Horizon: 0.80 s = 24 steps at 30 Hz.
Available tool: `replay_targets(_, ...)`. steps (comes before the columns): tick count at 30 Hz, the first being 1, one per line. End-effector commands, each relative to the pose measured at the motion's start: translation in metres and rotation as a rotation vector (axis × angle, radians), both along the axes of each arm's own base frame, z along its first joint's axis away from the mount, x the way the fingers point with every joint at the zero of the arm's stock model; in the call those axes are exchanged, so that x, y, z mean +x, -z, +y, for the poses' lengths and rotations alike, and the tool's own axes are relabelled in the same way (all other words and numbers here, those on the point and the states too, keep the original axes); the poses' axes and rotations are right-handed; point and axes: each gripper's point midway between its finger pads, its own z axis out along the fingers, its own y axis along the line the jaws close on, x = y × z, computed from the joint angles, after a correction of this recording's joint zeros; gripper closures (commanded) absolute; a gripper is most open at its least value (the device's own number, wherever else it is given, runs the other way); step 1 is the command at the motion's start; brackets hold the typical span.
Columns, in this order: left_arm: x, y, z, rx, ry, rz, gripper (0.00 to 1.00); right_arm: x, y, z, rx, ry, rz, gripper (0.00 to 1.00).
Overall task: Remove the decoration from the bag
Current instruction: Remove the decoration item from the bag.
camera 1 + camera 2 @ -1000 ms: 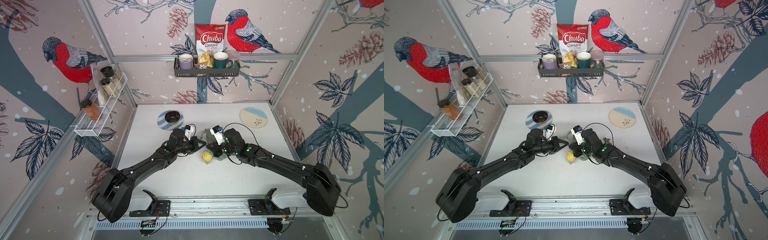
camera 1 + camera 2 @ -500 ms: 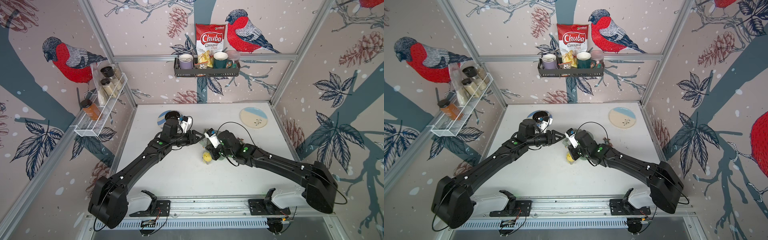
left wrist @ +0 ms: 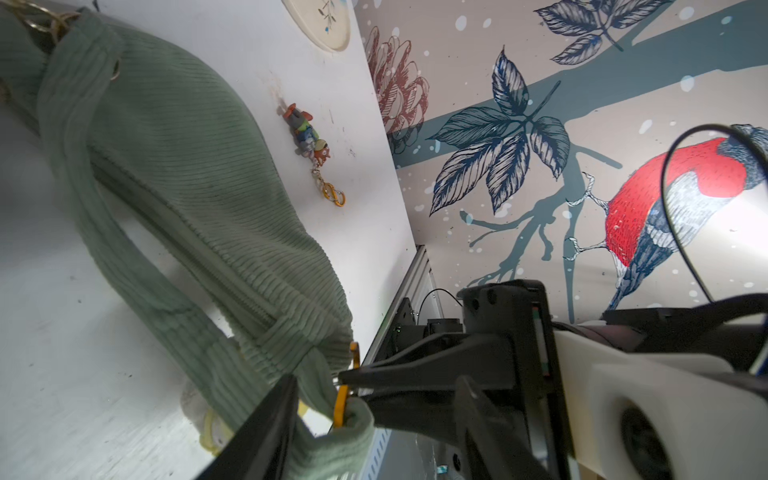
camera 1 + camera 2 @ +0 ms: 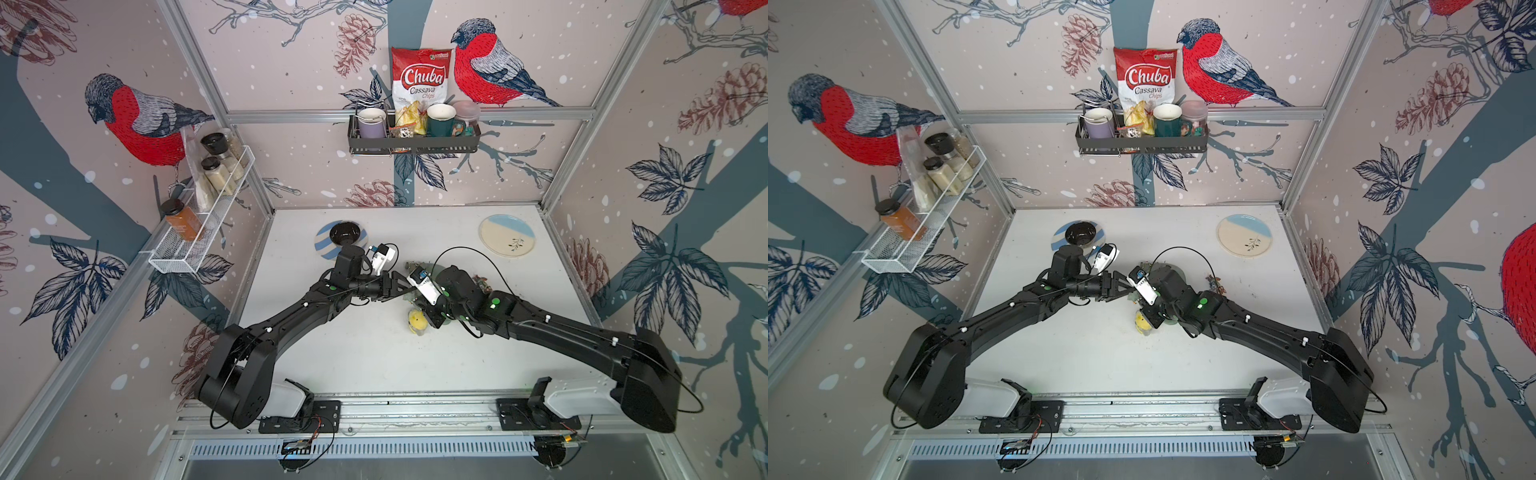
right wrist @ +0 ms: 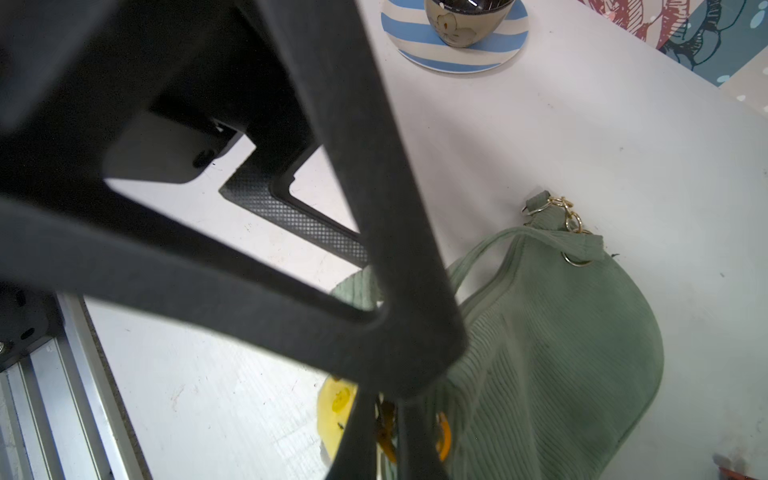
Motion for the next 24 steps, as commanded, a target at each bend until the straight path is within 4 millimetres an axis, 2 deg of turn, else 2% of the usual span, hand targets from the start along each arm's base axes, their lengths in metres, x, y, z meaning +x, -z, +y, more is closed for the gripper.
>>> replay_targets(1,-0.007,-0.014,-0.006,-0.074,0.057,-0.028,0.43,0.004,-0.010,0.002,0.047,-0.004,-0.010,1.00)
replay_targets(4,-0.013,-0.008,-0.003,-0.055,0.065,-0.036,0.49,0.003,-0.011,-0.001,0.044,-0.011,-0.008,1.00)
replay_targets(8,-0.017,-0.003,-0.001,-0.009,0.079,-0.042,0.66,0.003,-0.009,-0.002,0.034,-0.018,0.002,1.00)
replay_targets(10,-0.016,-0.005,-0.001,-0.008,0.079,-0.049,0.70,0.003,-0.008,0.000,0.031,-0.023,0.006,1.00)
replay_targets(12,-0.018,-0.006,-0.002,-0.007,0.085,-0.051,0.68,0.004,-0.009,0.000,0.031,-0.021,0.005,1.00)
replay_targets(15,-0.023,0.003,0.003,0.047,0.087,-0.058,0.52,0.005,-0.009,0.000,0.027,-0.020,0.005,1.00)
replay_targets(17,-0.027,0.013,0.009,0.106,0.092,-0.073,0.47,0.004,-0.009,0.000,0.026,-0.021,0.006,1.00)
replay_targets(20,-0.028,0.017,0.010,0.141,0.104,-0.101,0.48,0.005,-0.009,0.000,0.024,-0.022,0.008,1.00)
replay_targets(24,-0.031,0.018,0.007,0.158,0.117,-0.152,0.55,0.007,-0.011,0.000,0.026,-0.017,0.009,1.00)
